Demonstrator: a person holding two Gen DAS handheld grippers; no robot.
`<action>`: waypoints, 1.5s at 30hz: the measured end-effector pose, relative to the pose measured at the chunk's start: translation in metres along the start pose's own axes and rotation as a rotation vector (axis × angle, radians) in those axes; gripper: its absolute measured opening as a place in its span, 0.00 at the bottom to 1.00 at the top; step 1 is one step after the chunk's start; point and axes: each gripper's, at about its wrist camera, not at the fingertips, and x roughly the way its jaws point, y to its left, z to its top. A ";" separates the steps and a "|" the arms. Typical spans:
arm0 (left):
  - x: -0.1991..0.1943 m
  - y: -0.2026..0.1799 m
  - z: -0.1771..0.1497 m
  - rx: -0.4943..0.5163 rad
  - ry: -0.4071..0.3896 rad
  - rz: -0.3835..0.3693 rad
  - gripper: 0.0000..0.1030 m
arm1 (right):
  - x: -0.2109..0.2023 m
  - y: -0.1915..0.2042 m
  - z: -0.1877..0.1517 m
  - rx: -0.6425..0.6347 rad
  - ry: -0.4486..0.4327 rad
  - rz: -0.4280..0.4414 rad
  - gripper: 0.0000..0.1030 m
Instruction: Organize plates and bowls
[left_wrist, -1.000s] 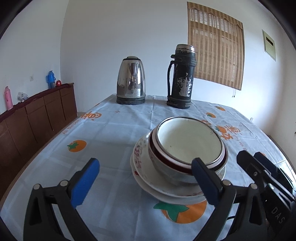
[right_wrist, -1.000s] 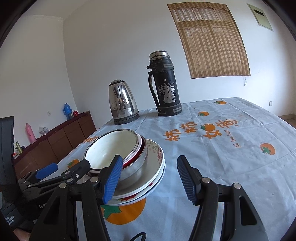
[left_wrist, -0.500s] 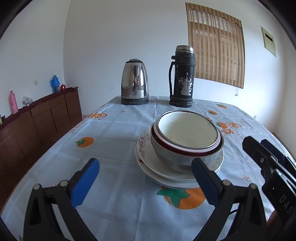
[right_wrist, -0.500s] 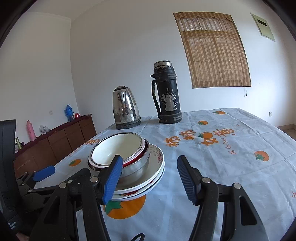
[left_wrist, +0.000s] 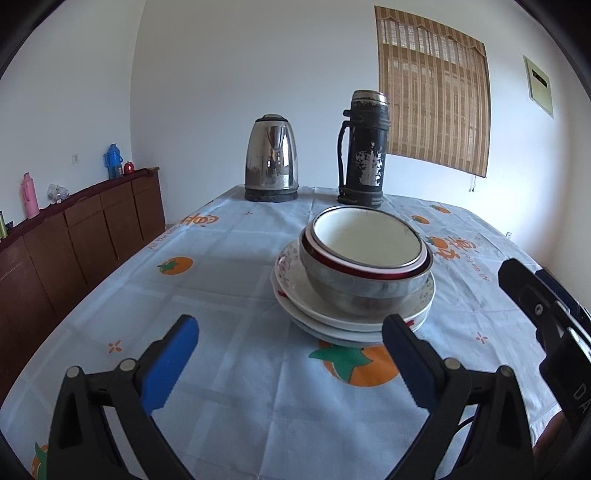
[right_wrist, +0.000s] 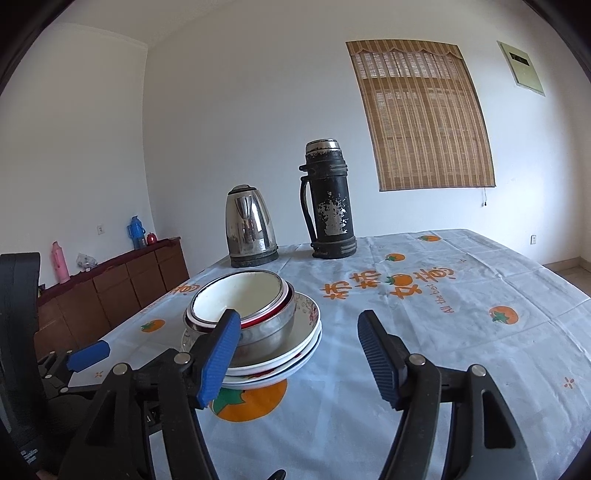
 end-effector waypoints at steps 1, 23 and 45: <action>-0.001 0.000 -0.001 -0.002 0.004 0.001 0.98 | -0.002 0.000 -0.001 0.002 -0.002 -0.001 0.66; -0.056 0.012 -0.016 -0.013 0.059 0.012 0.98 | -0.073 0.002 -0.015 0.138 0.010 -0.002 0.67; -0.142 0.014 -0.019 0.023 -0.018 0.005 0.99 | -0.161 0.020 0.002 0.132 -0.069 -0.026 0.72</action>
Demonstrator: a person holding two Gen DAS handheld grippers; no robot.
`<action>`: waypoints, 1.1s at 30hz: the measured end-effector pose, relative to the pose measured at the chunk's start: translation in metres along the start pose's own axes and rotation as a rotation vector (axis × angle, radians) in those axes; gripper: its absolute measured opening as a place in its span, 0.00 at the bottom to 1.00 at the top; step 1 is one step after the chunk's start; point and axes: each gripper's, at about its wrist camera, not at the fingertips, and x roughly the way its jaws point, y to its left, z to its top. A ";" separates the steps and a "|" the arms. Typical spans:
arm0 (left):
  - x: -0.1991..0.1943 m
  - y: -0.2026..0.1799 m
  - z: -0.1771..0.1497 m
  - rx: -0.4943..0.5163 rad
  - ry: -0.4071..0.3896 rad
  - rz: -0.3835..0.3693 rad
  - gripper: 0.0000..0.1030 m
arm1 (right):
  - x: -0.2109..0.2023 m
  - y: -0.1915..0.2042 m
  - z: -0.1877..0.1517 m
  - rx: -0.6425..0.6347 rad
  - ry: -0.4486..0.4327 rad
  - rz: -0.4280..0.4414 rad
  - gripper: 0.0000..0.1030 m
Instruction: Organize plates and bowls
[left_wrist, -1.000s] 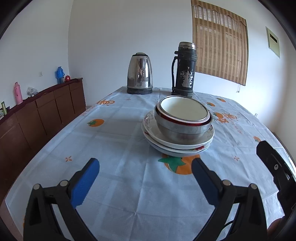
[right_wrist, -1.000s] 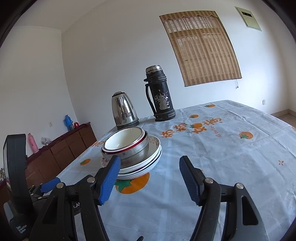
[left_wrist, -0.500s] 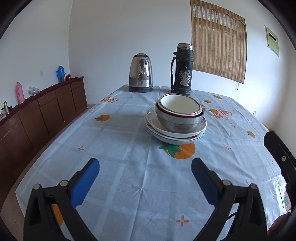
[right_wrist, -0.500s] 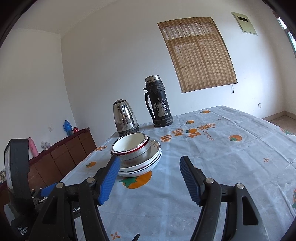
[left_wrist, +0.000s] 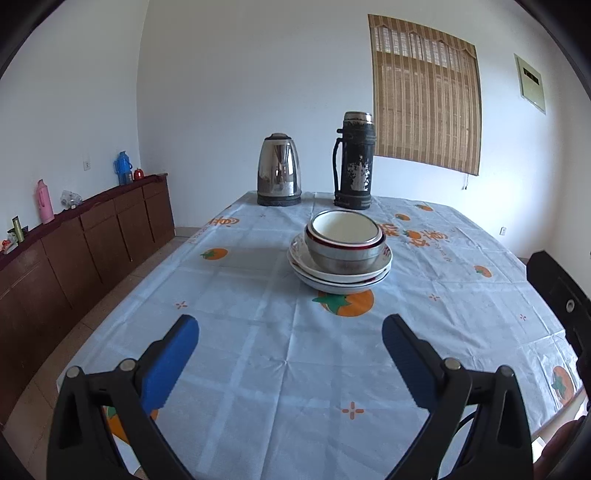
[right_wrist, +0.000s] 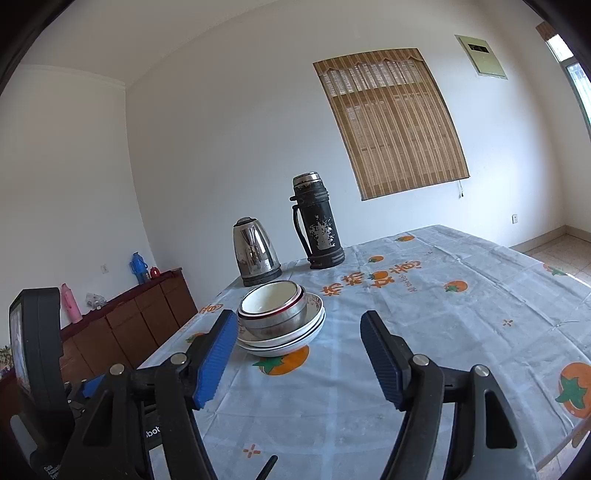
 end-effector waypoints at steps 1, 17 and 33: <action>-0.005 0.000 0.001 0.001 -0.013 -0.006 1.00 | -0.005 0.002 0.002 -0.003 -0.008 -0.001 0.74; -0.032 0.007 0.034 -0.013 -0.038 0.003 1.00 | -0.050 0.023 0.042 -0.046 -0.075 -0.041 0.85; -0.034 0.001 0.049 -0.001 -0.060 0.011 1.00 | -0.046 0.026 0.052 -0.015 -0.099 -0.029 0.85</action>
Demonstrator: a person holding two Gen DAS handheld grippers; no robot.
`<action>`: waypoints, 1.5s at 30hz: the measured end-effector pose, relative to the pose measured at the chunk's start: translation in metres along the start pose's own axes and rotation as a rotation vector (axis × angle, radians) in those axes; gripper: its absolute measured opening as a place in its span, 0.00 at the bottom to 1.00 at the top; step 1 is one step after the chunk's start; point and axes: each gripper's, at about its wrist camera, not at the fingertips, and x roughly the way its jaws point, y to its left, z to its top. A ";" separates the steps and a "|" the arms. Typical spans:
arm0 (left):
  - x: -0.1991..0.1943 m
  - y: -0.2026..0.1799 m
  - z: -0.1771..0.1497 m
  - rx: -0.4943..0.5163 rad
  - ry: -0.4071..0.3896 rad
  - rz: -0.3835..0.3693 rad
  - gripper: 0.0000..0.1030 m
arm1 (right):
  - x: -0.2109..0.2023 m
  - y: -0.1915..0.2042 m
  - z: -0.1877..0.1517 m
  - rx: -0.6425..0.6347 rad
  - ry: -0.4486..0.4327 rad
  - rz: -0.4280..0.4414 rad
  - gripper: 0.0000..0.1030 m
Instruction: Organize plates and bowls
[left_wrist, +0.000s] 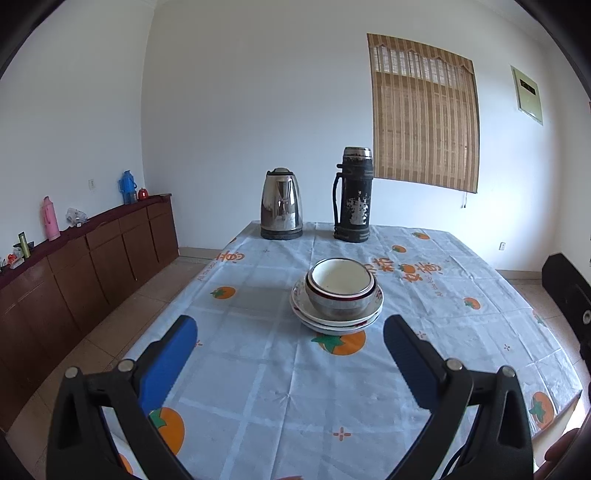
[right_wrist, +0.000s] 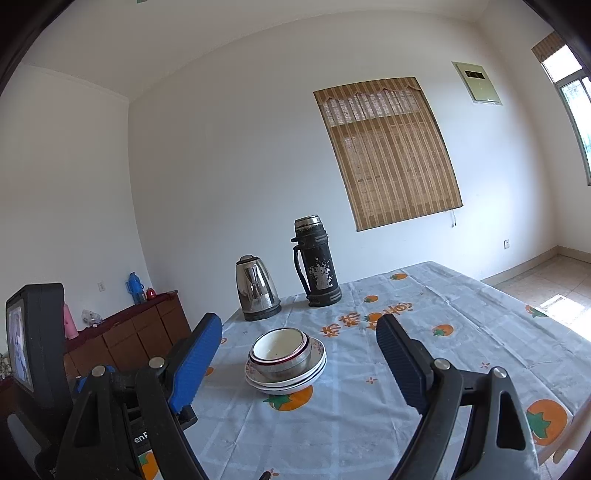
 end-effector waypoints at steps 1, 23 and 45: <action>0.001 0.000 0.000 -0.001 0.003 0.000 1.00 | 0.000 0.000 0.000 -0.001 0.000 -0.002 0.85; 0.001 -0.001 0.000 0.005 -0.002 0.028 1.00 | 0.004 -0.002 -0.003 0.016 0.009 -0.001 0.85; 0.013 -0.005 -0.003 0.015 0.020 0.034 1.00 | 0.016 -0.007 -0.008 0.034 0.029 -0.015 0.85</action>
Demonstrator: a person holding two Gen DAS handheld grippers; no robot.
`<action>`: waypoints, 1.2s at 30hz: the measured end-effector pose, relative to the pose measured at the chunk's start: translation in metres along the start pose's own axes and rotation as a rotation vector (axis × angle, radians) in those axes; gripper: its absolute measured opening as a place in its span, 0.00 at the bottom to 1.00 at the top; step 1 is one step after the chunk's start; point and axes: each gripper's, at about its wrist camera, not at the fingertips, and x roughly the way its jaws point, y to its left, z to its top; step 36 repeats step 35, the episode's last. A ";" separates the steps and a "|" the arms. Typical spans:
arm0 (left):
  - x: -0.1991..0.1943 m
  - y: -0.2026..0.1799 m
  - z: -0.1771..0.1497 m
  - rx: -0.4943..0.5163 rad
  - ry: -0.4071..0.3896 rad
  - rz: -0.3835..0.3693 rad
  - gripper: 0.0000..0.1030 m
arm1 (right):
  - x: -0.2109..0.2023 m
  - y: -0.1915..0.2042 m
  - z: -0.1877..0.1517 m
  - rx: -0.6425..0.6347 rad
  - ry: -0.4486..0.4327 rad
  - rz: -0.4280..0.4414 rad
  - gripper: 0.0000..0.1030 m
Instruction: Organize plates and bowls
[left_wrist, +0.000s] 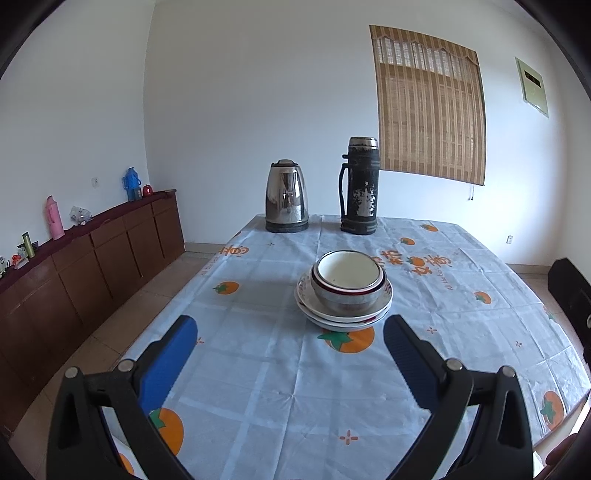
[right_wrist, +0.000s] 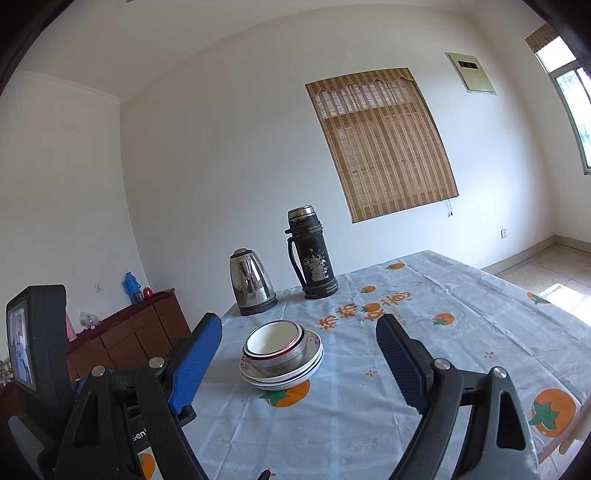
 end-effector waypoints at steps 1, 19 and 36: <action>0.001 0.000 0.000 0.003 -0.001 0.001 1.00 | 0.001 0.000 0.000 0.001 0.001 -0.001 0.85; 0.022 -0.008 0.003 0.015 0.031 0.010 1.00 | 0.020 -0.009 -0.003 0.008 0.018 -0.033 0.85; 0.055 -0.014 0.003 0.023 0.051 0.015 1.00 | 0.048 -0.024 -0.009 0.024 0.062 -0.071 0.85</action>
